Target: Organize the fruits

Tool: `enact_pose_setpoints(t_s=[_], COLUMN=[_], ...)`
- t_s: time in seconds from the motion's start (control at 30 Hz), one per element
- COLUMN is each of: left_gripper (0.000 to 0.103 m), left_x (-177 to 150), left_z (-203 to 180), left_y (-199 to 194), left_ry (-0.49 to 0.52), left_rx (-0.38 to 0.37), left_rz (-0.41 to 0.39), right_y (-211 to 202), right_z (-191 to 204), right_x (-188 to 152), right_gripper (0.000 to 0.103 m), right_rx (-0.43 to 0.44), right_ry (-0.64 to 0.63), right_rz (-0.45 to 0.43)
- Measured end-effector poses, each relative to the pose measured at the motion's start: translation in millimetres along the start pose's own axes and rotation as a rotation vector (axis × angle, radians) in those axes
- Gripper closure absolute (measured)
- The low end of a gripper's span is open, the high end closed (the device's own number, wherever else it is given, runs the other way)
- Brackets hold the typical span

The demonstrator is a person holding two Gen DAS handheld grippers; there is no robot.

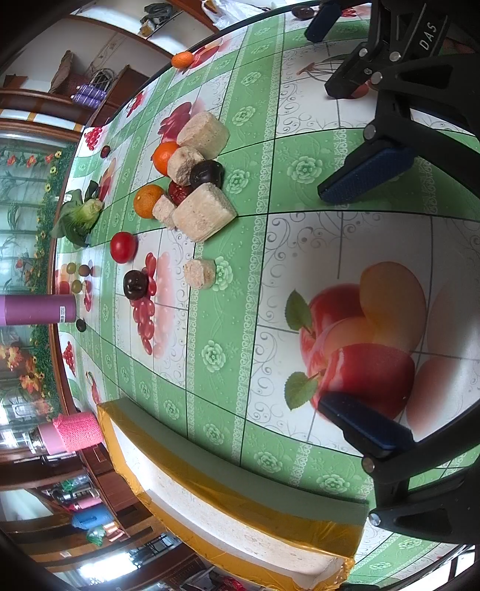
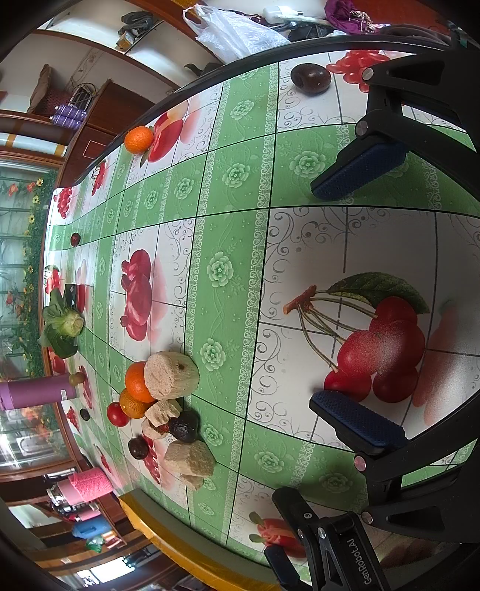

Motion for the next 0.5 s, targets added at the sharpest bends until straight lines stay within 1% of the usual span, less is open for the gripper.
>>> enact_pose_setpoints(t_s=[0.13,0.17,0.2,0.3,0.43,0.5], left_gripper=[0.000,0.000,0.000,0.000,0.000,0.000], left_x=[2,3,4,16,29,33], left_z=[2,5,10,25,50,58], left_y=[-2,-4,-11,-34,-58,-65], left_ry=[0.036,0.043,0.046,0.051,0.027,0.011], left_rx=[-0.005,0.001,0.003,-0.010,-0.025,-0.032], left_rz=[0.003,0.000,-0.025,-0.107,-0.153,-0.162], right_y=[-4,-9,-14,-38,-69,-80], right_z=[0,0,3,12,21,27], right_x=[5,6,8,14,17,19], right_gripper=[0.000,0.000,0.000,0.000,0.000,0.000], right_rx=[-0.026,-0.023,-0.022,-0.056,-0.087,-0.079], right_ry=[0.051,0.059,0.061,0.058,0.068,0.079], right_rz=[0.054,0.046,0.031,-0.013,-0.090,-0.123])
Point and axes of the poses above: each gripper's, at about its wrist camera, not at the fingertips, and y roughly the way its jaws point, z to its left, x to its top, the point moved 3 cm from there along y, roughly the way its jaws point, and after that the axes turned 3 degrees about x, right-handed, at the moved point
